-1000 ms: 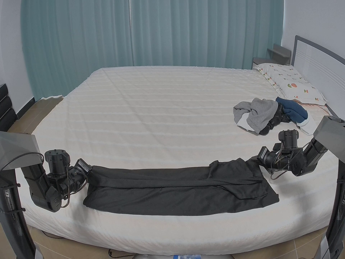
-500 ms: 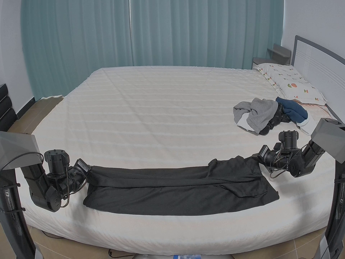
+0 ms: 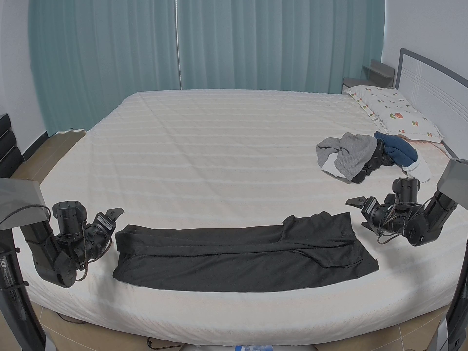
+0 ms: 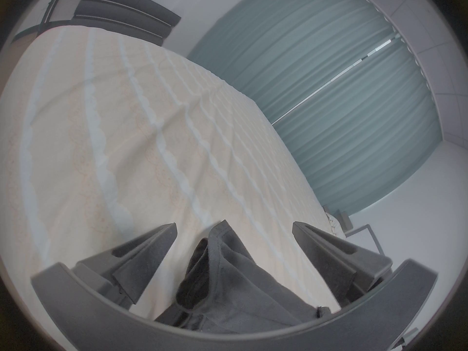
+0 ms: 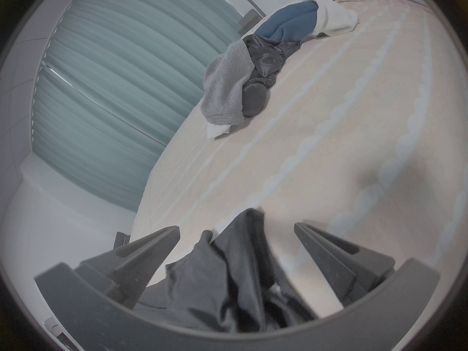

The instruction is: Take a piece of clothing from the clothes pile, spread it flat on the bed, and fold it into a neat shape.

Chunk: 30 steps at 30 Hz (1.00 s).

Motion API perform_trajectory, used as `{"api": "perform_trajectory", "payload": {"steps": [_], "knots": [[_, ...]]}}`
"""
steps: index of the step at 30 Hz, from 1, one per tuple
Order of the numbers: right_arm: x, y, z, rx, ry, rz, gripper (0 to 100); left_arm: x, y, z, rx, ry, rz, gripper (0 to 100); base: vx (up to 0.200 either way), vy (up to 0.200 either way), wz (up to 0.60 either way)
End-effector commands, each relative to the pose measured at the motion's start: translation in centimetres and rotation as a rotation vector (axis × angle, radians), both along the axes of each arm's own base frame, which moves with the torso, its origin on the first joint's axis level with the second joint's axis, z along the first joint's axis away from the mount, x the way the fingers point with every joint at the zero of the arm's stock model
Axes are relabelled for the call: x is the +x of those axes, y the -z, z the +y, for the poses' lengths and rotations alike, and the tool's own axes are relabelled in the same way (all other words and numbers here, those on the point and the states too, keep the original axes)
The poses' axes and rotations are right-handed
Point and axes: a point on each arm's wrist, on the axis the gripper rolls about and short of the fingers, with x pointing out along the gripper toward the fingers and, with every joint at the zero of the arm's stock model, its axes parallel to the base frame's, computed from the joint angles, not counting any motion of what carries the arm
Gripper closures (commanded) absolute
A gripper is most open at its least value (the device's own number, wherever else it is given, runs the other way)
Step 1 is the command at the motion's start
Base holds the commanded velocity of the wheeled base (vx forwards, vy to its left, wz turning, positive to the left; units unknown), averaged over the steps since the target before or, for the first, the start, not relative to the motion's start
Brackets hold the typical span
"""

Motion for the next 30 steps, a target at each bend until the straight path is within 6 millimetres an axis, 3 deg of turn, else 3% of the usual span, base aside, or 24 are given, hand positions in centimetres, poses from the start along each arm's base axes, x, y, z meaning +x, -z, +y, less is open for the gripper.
{"api": "perform_trajectory", "payload": {"steps": [1, 4, 8, 12, 16, 30], "knots": [[-3.2, -3.7, 2.0, 0.017, -0.046, -0.06, 0, -3.1, -2.6, -0.1, -0.019, -0.005, -0.04, 0, 0.0, 0.0, 0.0], [-4.1, -3.9, 2.6, 0.016, -0.064, -0.054, 0, -3.7, -3.0, -0.4, -0.02, 0.004, -0.046, 0, -0.133, 0.0, 0.0], [-7.0, -4.0, 4.4, 0.114, -0.079, 0.012, 0, -6.4, -2.7, -1.1, -0.025, 0.034, 0.008, 0, -0.2, 0.0, 0.0], [-7.5, -3.5, 6.0, 0.178, -0.09, 0.068, 0, -8.0, -2.0, -2.0, -0.094, 0.044, 0.072, 0, 0.0, 0.0, 0.0], [-8.3, -2.4, 7.1, 0.172, -0.125, 0.118, 0, -8.3, -1.7, -2.4, -0.173, 0.057, 0.102, 0, 0.0, 0.0, 0.0], [-6.9, 1.6, 8.8, 0.163, -0.063, 0.217, 0, -9.0, -1.4, -2.3, -0.176, 0.057, 0.127, 0, 0.0, 0.0, 0.0]]}}
